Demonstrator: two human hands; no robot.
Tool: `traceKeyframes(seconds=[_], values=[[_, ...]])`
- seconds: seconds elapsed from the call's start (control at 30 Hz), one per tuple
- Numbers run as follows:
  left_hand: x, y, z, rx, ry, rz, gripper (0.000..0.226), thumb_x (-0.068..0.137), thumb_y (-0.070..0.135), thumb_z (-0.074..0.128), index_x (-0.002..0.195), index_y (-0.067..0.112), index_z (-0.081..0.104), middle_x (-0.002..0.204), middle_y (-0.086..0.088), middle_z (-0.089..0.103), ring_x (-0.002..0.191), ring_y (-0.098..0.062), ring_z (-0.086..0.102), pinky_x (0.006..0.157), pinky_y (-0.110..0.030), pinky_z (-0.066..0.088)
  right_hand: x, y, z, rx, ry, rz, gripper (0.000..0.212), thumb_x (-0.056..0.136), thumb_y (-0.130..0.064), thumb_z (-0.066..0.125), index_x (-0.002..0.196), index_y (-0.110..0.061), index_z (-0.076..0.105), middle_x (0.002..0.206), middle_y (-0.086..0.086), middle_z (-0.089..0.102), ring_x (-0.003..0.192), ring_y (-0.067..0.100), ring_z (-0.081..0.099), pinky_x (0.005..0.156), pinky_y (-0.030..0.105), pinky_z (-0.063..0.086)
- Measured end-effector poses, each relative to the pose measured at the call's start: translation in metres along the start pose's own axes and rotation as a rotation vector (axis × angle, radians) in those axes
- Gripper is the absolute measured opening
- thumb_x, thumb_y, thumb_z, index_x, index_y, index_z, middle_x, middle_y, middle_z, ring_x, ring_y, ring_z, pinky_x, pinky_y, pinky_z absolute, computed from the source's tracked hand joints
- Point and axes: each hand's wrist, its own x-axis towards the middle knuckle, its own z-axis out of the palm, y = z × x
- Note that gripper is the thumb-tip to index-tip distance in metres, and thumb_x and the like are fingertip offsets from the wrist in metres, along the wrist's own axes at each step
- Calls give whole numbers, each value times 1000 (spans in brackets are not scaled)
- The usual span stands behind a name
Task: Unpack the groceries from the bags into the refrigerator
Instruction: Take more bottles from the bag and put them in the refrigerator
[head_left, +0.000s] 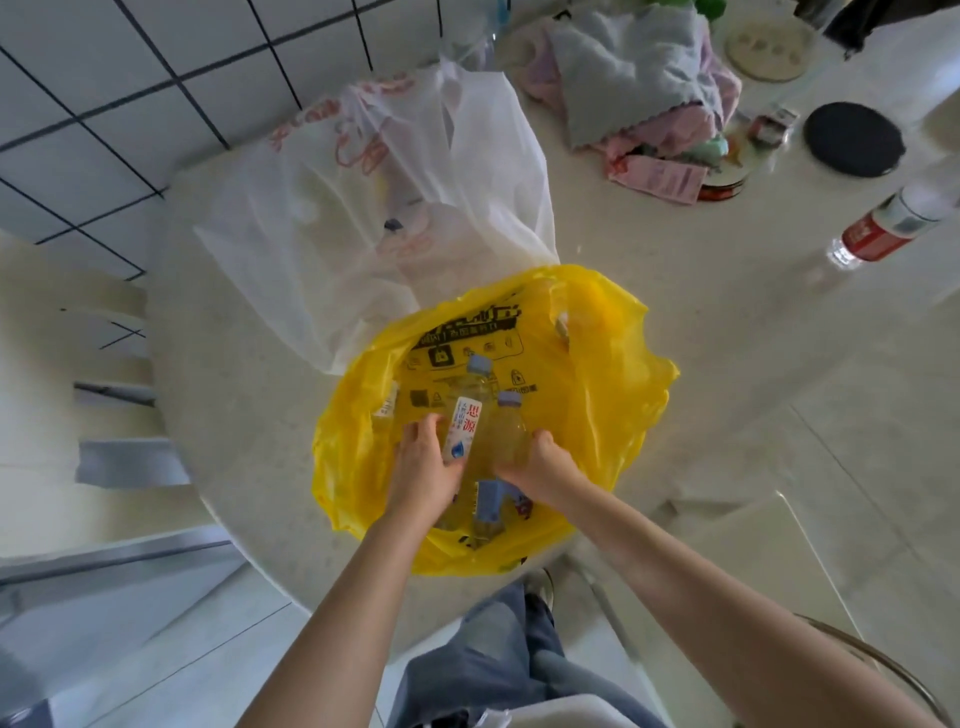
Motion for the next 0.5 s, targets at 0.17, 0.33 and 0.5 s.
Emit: traceKeyframes(seconds=[0.17, 0.33, 0.5], values=[[12, -11, -7, -129, -114, -75, 59, 90, 22, 65, 140, 19, 34, 138, -10, 52, 119, -27, 56, 86, -39, 55, 15, -6, 5, 152, -18, 57, 72, 80, -31, 75, 136, -7, 38, 127, 9, 53, 104, 20, 51, 76, 25, 42], [17, -19, -14, -179, -145, -111, 54, 91, 22, 64, 139, 20, 37, 135, -8, 56, 112, -24, 61, 83, -40, 57, 22, -17, 7, 129, 12, 90, 44, 80, -34, 76, 104, -9, 49, 92, 1, 53, 84, 15, 52, 65, 23, 46], [20, -19, -13, -169, -158, -116, 59, 89, 26, 67, 139, 17, 37, 135, -7, 55, 113, -22, 60, 76, -31, 57, 32, -28, 5, 150, 215, 137, 78, 73, -46, 79, 129, -6, 41, 124, 13, 48, 92, 23, 56, 69, 31, 54]])
